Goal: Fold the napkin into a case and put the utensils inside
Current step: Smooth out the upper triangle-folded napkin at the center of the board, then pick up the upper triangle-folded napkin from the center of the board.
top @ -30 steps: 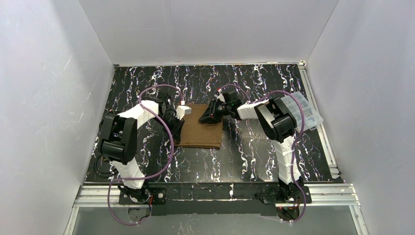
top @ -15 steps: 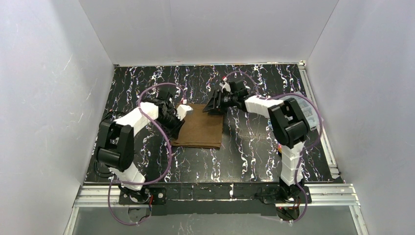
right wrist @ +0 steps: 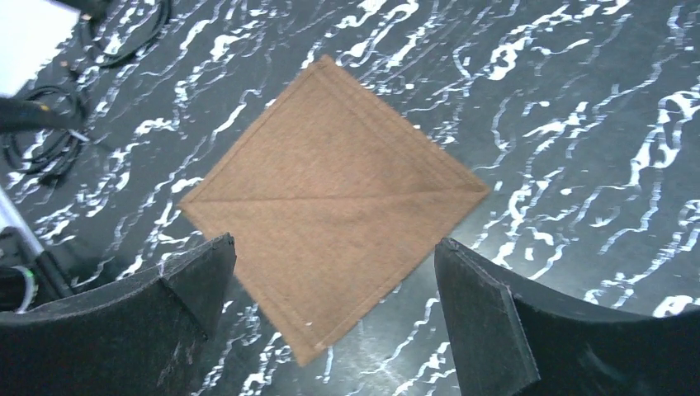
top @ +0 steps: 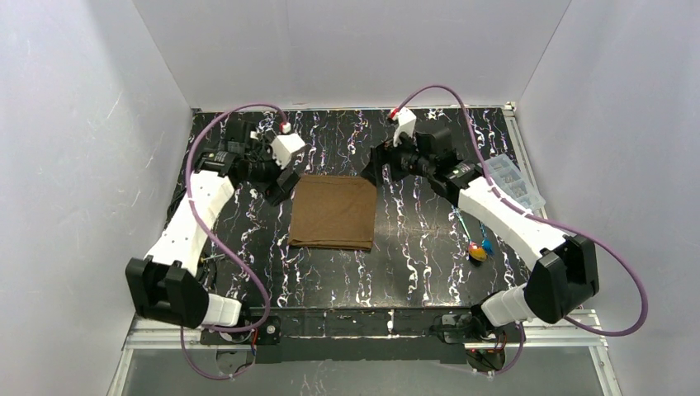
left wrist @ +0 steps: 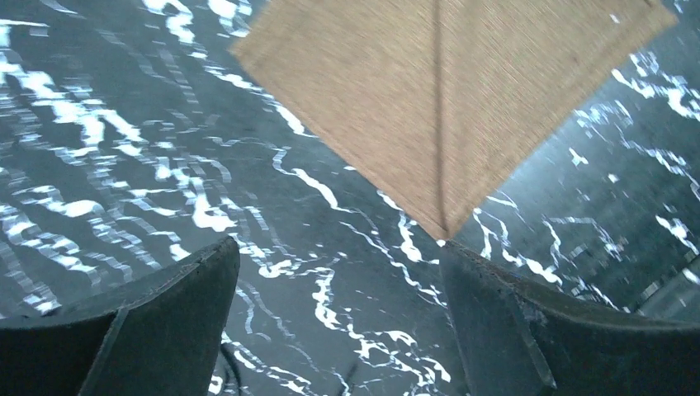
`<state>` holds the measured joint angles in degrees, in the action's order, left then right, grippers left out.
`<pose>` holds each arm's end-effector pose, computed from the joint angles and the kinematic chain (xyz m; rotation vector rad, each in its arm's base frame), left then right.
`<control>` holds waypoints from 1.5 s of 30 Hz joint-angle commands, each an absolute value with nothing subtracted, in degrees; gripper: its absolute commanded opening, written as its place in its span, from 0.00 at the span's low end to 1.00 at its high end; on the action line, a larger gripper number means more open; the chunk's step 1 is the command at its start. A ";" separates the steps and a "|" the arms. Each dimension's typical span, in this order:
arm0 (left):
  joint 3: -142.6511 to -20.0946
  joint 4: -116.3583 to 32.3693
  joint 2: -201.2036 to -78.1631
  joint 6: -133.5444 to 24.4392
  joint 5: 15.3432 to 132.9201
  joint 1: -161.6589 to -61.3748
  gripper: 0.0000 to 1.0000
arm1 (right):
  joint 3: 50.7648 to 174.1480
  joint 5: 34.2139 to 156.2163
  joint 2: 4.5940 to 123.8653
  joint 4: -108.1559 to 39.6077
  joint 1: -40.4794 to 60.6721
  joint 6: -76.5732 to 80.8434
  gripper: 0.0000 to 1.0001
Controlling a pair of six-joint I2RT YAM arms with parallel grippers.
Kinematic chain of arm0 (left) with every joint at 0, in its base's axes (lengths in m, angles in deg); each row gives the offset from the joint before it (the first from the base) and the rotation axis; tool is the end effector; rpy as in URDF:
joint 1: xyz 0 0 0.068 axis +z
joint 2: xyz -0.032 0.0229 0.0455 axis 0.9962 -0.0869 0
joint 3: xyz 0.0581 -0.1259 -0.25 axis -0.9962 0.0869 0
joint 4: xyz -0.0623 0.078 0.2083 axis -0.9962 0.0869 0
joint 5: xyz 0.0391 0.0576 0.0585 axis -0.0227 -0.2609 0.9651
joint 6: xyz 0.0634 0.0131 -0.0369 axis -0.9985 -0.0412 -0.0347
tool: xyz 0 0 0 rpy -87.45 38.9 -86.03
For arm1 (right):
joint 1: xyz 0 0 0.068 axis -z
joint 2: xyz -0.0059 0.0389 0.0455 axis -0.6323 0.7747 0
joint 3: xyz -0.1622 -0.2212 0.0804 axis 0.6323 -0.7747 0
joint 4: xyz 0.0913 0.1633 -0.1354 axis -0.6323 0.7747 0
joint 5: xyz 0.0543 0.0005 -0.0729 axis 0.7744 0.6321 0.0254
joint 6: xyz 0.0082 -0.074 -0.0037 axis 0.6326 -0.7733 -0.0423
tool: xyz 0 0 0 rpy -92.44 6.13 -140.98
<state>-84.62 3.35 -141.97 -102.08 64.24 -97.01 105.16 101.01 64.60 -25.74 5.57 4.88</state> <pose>0.2588 -0.0750 0.3409 1.0795 2.0552 -0.1652 0.2615 0.1914 0.3471 -0.5757 1.9351 0.7179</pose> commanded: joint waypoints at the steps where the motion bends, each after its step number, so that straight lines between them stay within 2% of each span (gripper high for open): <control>1: -81.44 11.89 -144.00 -112.36 55.17 -97.23 0.90 | 105.15 98.46 64.76 -24.28 5.57 -4.84 0.99; 4: -71.22 6.37 -137.52 -121.09 51.54 -97.23 0.91 | 106.07 89.22 65.05 -18.12 -0.37 -14.75 0.99; 10: -56.51 2.47 -130.23 -137.37 48.18 -97.67 0.93 | 99.72 91.94 62.10 -17.14 -3.23 -23.16 0.99; 14: -49.58 -3.49 -126.43 -143.60 45.88 -97.82 0.89 | 94.31 92.23 62.60 -18.38 -7.91 -25.79 0.99; 18: -39.32 -14.65 -122.08 -153.73 47.05 -97.94 0.81 | 89.74 92.74 63.54 -23.43 -9.02 -24.85 0.98; 21: -33.57 -22.70 -120.63 -155.80 47.60 -97.92 0.79 | 87.18 94.22 63.51 -28.31 -9.53 -24.69 0.96; 26: -33.51 -25.58 -122.36 -157.34 45.60 -97.93 0.79 | 85.11 92.68 65.53 -29.04 -11.77 -26.86 0.92; 37: -30.87 -24.86 -124.14 -167.05 45.20 -98.03 0.79 | 83.41 92.58 68.33 -29.75 -15.08 -30.11 0.92; 45: -31.29 -27.36 -128.98 -169.04 46.99 -98.45 0.74 | 84.95 88.69 72.02 -27.93 -15.68 -31.82 0.91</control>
